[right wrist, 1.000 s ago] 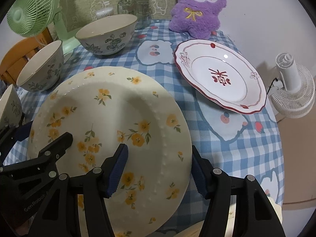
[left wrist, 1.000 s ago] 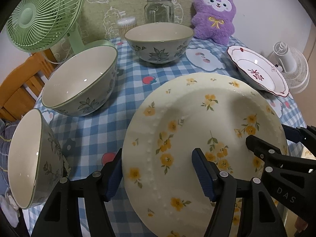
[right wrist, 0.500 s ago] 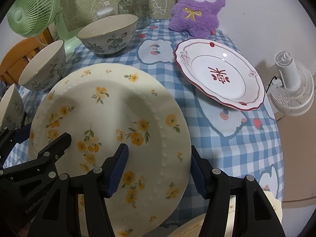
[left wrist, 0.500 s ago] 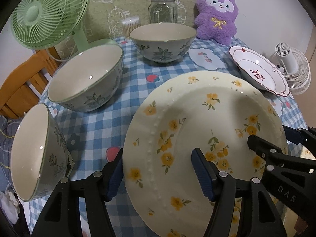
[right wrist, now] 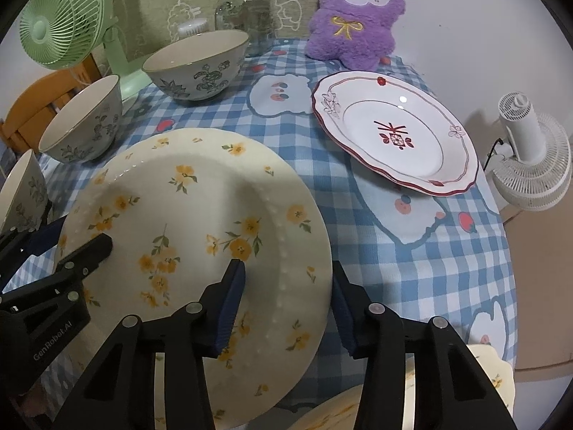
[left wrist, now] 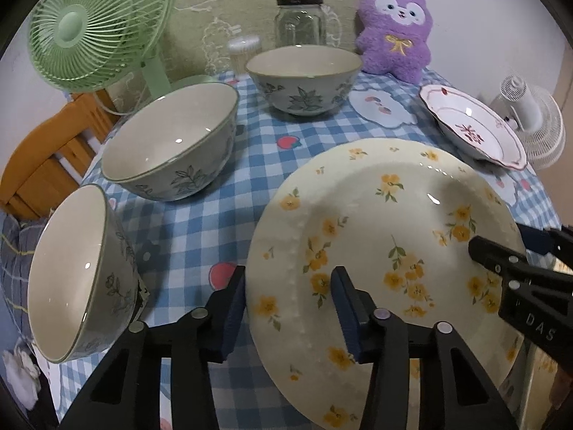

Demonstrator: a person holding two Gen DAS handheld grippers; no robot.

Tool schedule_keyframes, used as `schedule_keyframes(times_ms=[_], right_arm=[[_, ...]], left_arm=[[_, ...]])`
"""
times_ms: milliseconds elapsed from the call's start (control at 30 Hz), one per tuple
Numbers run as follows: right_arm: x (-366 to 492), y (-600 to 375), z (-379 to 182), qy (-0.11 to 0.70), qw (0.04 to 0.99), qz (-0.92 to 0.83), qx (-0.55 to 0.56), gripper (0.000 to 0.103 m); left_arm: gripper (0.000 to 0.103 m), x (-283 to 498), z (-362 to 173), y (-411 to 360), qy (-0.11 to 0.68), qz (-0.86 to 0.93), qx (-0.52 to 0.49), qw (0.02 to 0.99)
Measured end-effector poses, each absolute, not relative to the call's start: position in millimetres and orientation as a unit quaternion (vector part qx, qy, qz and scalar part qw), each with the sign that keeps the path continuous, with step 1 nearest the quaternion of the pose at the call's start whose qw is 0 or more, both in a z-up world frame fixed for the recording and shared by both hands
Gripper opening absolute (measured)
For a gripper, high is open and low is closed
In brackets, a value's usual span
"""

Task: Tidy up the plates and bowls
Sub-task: 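Hold the dotted-rim plate raised and tilted with both grippers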

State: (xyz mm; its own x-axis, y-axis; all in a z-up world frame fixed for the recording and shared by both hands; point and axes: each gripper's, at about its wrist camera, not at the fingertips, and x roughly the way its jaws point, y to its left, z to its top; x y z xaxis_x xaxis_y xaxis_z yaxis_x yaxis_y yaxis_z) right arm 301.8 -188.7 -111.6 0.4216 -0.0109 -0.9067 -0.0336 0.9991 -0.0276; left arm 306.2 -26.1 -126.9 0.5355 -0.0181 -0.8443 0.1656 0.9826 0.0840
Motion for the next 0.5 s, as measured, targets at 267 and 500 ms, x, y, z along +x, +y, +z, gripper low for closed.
schedule_keyframes(times_ms=[267, 500], right_arm=[[306.3, -188.4, -110.9, 0.549, 0.836, -0.003, -0.014, 0.049], [303.8, -187.5, -111.4, 0.540, 0.842, 0.003, -0.019, 0.049]], left_arm=[[0.043, 308.2, -123.7, -23.8, 0.484, -0.047, 0.067, 0.871], [0.048, 304.8, -127.1, -26.4, 0.473, -0.050, 0.073, 0.876]])
